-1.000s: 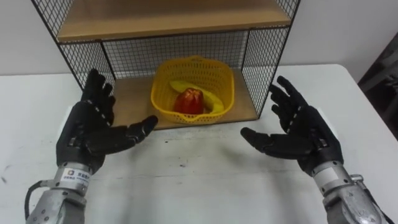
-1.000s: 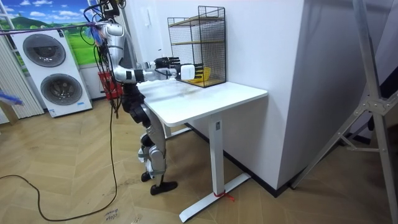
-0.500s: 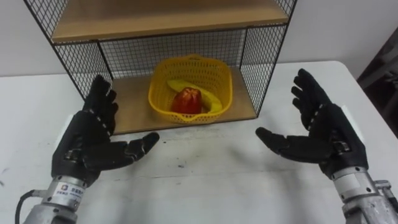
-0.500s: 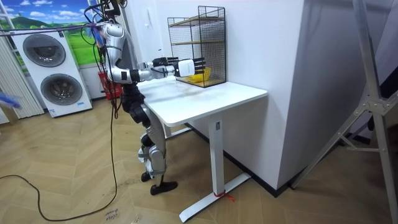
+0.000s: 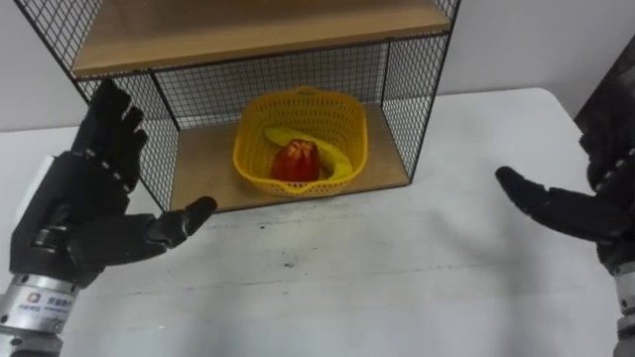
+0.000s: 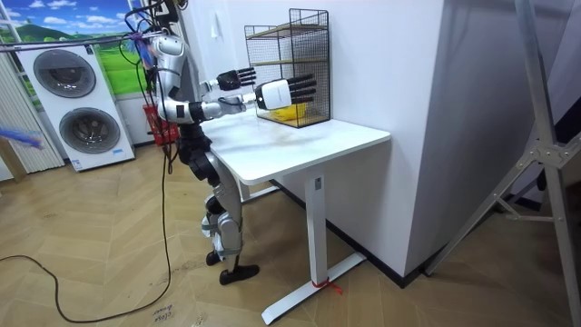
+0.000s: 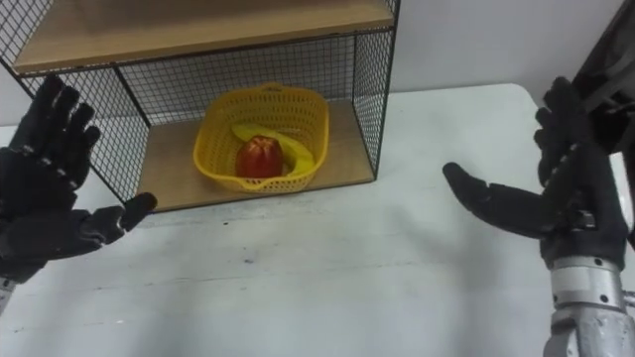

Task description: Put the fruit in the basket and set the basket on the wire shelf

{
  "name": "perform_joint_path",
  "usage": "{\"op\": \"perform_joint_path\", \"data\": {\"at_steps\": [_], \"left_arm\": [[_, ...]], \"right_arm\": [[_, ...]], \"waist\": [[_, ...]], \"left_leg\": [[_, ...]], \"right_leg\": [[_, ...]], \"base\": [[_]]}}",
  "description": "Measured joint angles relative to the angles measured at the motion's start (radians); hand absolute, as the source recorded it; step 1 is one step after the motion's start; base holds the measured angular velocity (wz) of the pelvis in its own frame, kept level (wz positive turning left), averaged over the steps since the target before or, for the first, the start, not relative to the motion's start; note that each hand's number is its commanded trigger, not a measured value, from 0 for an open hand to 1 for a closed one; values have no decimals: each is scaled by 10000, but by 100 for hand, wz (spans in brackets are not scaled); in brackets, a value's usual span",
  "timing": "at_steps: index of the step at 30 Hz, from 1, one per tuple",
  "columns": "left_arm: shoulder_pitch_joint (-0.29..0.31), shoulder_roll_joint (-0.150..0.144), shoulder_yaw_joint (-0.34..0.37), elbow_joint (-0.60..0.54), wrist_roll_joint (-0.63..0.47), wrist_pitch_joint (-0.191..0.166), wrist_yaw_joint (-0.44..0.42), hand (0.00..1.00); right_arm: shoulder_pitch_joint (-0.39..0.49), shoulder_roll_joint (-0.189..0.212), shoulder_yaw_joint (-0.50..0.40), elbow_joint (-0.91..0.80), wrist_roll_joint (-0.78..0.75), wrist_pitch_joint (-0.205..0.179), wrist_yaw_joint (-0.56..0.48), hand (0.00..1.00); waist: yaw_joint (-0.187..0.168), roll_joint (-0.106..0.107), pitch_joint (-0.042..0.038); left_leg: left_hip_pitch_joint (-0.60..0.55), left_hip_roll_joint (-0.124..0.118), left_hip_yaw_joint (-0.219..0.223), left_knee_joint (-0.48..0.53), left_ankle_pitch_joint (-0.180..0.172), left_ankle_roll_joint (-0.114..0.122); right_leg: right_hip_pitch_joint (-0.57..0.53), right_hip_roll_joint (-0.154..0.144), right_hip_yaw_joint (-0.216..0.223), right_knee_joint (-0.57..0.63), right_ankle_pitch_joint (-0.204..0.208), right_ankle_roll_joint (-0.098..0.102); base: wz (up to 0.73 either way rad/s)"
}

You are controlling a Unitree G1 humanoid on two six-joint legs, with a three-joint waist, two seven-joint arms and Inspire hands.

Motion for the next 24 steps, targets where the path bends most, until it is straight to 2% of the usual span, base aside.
{"op": "perform_joint_path", "data": {"at_steps": [2,8,11,13,16,17,19,20,23,24], "left_arm": [[7,12,271,-8,15,1,-21,0],[299,337,886,-34,-434,16,-93,0],[736,400,1696,-210,-1621,8,32,0],[792,391,2585,-209,-2699,3,108,0],[778,377,3512,-211,-3774,-11,497,0],[784,377,3631,-216,-3971,-19,600,0],[938,381,4127,-232,-5152,-36,1002,0],[978,381,4264,-251,-5521,-45,1129,0],[1175,372,4837,-293,-7863,-331,1882,0],[1187,370,4972,-270,-8019,-333,1998,0]], "right_arm": [[0,-4,-269,-23,-60,-3,-236,0],[-3,-170,-998,-63,168,-3,-1061,0],[80,-174,-1595,-62,515,-86,-1844,0],[247,-174,-2058,-60,714,-159,-2314,0],[270,-174,-2618,-61,782,-216,-2826,0],[268,-176,-2714,-61,789,-226,-2932,0],[251,-194,-3089,-54,799,-226,-3328,0],[253,-197,-3160,-34,801,-226,-3447,0],[333,-201,-3591,224,1108,-222,-4235,0],[348,-201,-3667,234,1105,-221,-4366,0]], "waist": [[46,25,1],[137,32,11],[181,35,8],[313,44,-31],[473,53,-42],[494,109,-78],[603,182,-135],[610,189,-137],[760,167,-132],[783,166,-133]], "left_leg": [[-48,3,-6,-1,2,-2],[-149,23,-113,36,41,-54],[-135,26,-208,53,26,-78],[-101,21,-235,35,25,-92],[-81,11,-265,49,25,-112],[-84,11,-275,53,24,-116],[-145,11,-324,106,19,-131],[-147,11,-330,122,14,-138],[-133,-17,-464,189,-11,-182],[-123,-26,-482,190,-10,-185]], "right_leg": [[-44,1,-7,-2,-1,-3],[-71,11,-120,-13,26,-115],[-25,10,-204,-20,-56,-69],[-25,-3,-216,66,-121,-81],[-32,-23,-232,174,-195,-94],[-34,-20,-231,175,-200,-96],[-48,-31,-294,194,-232,-98],[-45,-42,-322,219,-253,-103],[-44,-67,-356,399,-400,-126],[-46,-73,-349,441,-427,-127]], "base": [[0],[5],[9],[4],[4],[4],[7],[9],[12],[11]]}}
